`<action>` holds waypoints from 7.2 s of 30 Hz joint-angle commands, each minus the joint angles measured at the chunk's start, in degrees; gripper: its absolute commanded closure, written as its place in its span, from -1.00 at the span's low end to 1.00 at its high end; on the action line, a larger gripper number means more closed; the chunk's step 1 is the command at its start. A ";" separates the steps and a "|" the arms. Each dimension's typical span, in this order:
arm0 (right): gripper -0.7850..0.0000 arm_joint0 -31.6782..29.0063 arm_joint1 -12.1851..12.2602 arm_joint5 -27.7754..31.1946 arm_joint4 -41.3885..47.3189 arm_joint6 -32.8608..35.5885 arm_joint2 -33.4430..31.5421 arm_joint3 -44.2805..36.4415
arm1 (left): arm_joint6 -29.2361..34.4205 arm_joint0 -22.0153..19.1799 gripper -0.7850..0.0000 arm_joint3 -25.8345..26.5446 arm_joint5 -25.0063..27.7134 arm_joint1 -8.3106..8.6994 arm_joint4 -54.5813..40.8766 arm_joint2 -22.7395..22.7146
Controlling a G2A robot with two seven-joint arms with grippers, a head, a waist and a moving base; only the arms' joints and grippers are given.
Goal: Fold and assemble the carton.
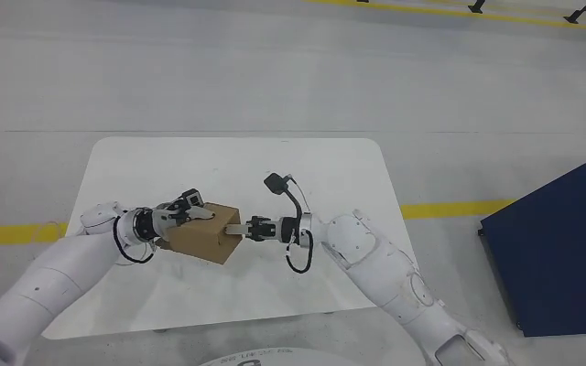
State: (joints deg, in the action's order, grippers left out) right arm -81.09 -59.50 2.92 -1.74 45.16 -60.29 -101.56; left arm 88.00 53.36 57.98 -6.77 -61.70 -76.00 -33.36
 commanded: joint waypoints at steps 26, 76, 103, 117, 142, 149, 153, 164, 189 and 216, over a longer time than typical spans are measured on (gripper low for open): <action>-0.95 -9.44 1.96 14.74 13.08 1.99 -12.70 -3.12 | -18.51 -3.96 1.00 -2.62 13.09 0.33 23.98 -0.43; -0.84 -5.63 1.61 9.69 12.23 0.34 -9.40 -1.88 | -39.53 43.47 -1.00 40.12 13.74 7.68 35.03 -41.19; -0.83 -7.12 1.71 12.95 12.87 0.04 -10.52 -2.06 | -52.81 26.37 -1.00 25.05 16.06 0.09 28.64 -20.45; -0.87 -7.10 1.70 12.42 13.19 -0.38 -10.76 -2.03 | -50.94 35.05 -1.00 24.98 23.59 1.79 23.14 -32.76; -0.86 -6.16 1.47 11.73 11.68 -0.33 -9.34 -1.85 | -57.21 34.15 -1.00 23.79 13.49 3.53 32.56 -46.14; -0.86 -7.50 1.63 13.48 12.12 -0.91 -10.48 -2.35 | -57.01 21.56 -1.00 16.70 1.69 1.93 40.45 -36.80; -0.87 -8.68 1.81 14.20 12.10 -0.93 -11.37 -2.93 | -56.10 16.64 -1.00 12.79 -0.97 0.77 45.27 -31.42; -0.86 -9.66 2.01 14.34 12.68 -0.41 -12.39 -3.42 | -55.61 13.32 -1.00 8.89 -0.69 -0.40 51.96 -27.29; -0.85 -12.73 2.47 16.85 12.38 -0.08 -14.38 -5.03 | -57.04 7.01 -1.00 22.01 -6.55 -3.90 66.15 -14.93; -0.81 -19.98 3.57 27.02 23.14 2.19 -24.08 -3.77 | -57.91 3.26 -1.00 27.71 -14.55 -9.79 78.16 -1.34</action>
State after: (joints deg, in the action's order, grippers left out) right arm -100.23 -56.01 28.78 20.10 46.89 -83.36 -105.47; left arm 29.99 56.46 85.28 -21.43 -71.41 2.43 -34.61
